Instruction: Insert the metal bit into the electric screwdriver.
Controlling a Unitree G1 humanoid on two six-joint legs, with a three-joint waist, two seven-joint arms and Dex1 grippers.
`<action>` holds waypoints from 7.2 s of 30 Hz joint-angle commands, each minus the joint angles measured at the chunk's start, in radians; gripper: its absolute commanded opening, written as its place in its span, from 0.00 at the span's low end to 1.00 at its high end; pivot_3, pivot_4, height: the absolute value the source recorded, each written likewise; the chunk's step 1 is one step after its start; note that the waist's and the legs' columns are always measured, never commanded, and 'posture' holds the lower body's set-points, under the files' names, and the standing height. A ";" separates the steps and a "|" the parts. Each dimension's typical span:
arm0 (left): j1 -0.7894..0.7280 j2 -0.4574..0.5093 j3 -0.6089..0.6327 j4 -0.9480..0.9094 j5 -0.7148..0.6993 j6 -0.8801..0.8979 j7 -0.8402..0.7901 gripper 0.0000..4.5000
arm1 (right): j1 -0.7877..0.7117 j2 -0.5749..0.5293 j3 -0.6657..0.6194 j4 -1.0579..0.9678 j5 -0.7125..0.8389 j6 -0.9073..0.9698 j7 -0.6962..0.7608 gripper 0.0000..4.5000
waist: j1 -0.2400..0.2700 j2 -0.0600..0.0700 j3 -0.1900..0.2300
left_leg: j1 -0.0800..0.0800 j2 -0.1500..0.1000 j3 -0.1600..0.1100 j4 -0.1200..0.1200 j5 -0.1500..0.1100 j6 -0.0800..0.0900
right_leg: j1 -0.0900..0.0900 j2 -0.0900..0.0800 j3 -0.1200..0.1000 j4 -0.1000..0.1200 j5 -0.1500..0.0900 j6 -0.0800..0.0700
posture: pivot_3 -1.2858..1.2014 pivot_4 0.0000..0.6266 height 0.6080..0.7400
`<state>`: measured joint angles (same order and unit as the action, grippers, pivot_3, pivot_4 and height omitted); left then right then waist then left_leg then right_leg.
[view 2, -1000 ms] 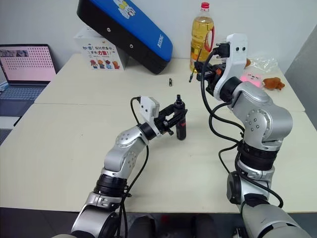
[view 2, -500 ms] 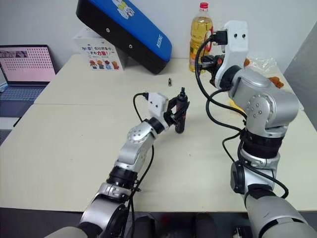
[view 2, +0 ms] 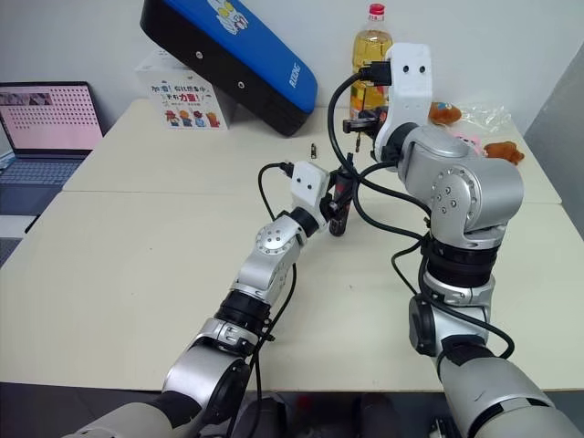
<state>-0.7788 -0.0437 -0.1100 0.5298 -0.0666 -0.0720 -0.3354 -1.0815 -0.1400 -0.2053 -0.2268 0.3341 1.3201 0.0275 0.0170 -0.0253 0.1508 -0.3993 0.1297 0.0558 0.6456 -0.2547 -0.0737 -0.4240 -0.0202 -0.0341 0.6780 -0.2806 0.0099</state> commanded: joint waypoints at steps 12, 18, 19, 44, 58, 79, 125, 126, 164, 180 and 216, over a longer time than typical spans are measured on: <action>-0.004 -0.004 -0.002 0.001 0.014 0.008 0.009 0.37 | -0.075 0.028 -0.055 -0.084 0.011 0.089 -0.029 0.00 | -0.001 0.000 0.000 | 0.000 0.000 0.000 0.000 0.000 0.000 | 0.000 0.000 0.000 0.000 0.000 0.000 | 0.52 0.24 1.00; -0.009 0.001 0.001 0.014 0.013 0.004 0.002 0.37 | -0.097 0.033 -0.067 -0.083 0.010 0.103 -0.030 0.00 | -0.002 0.000 0.000 | 0.000 0.000 0.000 0.000 0.000 0.000 | 0.000 0.000 0.000 0.000 0.000 0.000 | 0.52 0.24 1.00; -0.013 0.002 0.002 0.020 0.014 0.002 0.003 0.37 | -0.099 0.036 -0.071 -0.087 0.010 0.110 -0.031 0.00 | -0.002 0.000 0.000 | 0.000 0.000 0.000 0.000 0.000 0.000 | 0.000 0.000 0.000 0.000 0.000 0.000 | 0.52 0.24 1.00; -0.006 0.012 -0.016 0.019 0.029 -0.022 -0.007 0.37 | -0.045 0.036 -0.063 -0.085 -0.009 0.112 -0.020 0.00 | -0.010 0.000 0.000 | 0.000 0.000 0.000 0.000 0.000 0.000 | 0.000 0.000 0.000 0.000 0.000 0.000 | 0.52 0.24 1.00; 0.017 0.013 -0.027 -0.020 0.045 -0.016 -0.007 0.37 | -0.051 0.022 -0.061 -0.061 -0.010 0.086 -0.021 0.00 | -0.010 0.000 0.000 | 0.000 0.000 0.000 0.000 0.000 0.000 | 0.000 0.000 0.000 0.000 0.000 0.000 | 0.52 0.24 1.00; 0.022 0.016 -0.026 -0.042 0.044 0.003 -0.012 0.37 | -0.067 0.058 -0.065 -0.069 0.002 0.092 -0.032 0.00 | -0.013 0.000 0.000 | 0.000 0.000 0.000 -0.001 0.000 0.000 | 0.000 0.000 0.000 -0.001 0.000 0.000 | 0.52 0.24 1.00; 0.029 0.019 -0.025 -0.041 0.046 0.004 -0.007 0.37 | -0.061 0.043 -0.074 -0.100 0.003 0.137 -0.023 0.00 | -0.017 0.000 0.000 | 0.000 0.000 0.000 -0.001 0.000 0.000 | 0.000 0.000 0.000 -0.001 0.000 0.000 | 0.52 0.24 1.00; 0.031 0.019 -0.026 -0.045 0.047 0.006 -0.007 0.37 | -0.057 0.042 -0.072 -0.097 0.004 0.136 -0.021 0.00 | -0.017 0.000 0.000 | 0.000 0.000 0.000 -0.001 0.000 0.000 | 0.000 0.000 0.000 -0.001 0.000 0.000 | 0.52 0.24 1.00; 0.062 0.013 -0.027 -0.102 0.044 0.025 -0.005 0.37 | 0.019 0.051 -0.025 -0.102 0.005 0.128 -0.006 0.00 | -0.018 0.000 0.000 | 0.000 0.000 0.000 -0.001 0.000 0.000 | 0.000 0.000 0.000 -0.001 0.000 0.000 | 0.52 0.24 1.00; 0.050 0.021 -0.019 -0.086 0.043 0.020 -0.004 0.37 | 0.051 0.035 -0.011 -0.118 0.018 0.111 0.031 0.04 | -0.018 0.000 0.000 | 0.001 0.000 0.000 -0.001 0.000 0.000 | 0.000 0.000 0.000 -0.001 0.000 0.000 | 0.52 0.24 1.00; -0.155 0.780 -0.172 0.049 0.015 0.150 -1.039 0.37 | 0.675 -0.472 0.217 -0.381 0.161 -0.501 0.671 0.99 | -0.017 0.006 0.011 | -0.001 0.001 -0.001 -0.001 -0.001 0.000 | -0.004 0.004 0.003 0.000 -0.002 -0.002 | 0.52 0.24 1.00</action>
<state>-0.9467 0.7673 -0.2368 0.5043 -0.1019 0.1350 -1.3615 -0.4087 -0.6184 0.0137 -0.5883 0.5213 0.8719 0.7209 -0.0005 -0.0197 0.1620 -0.3993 0.1308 0.0557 0.6444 -0.2553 -0.0741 -0.4283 -0.0165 -0.0302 0.6784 -0.2825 0.0080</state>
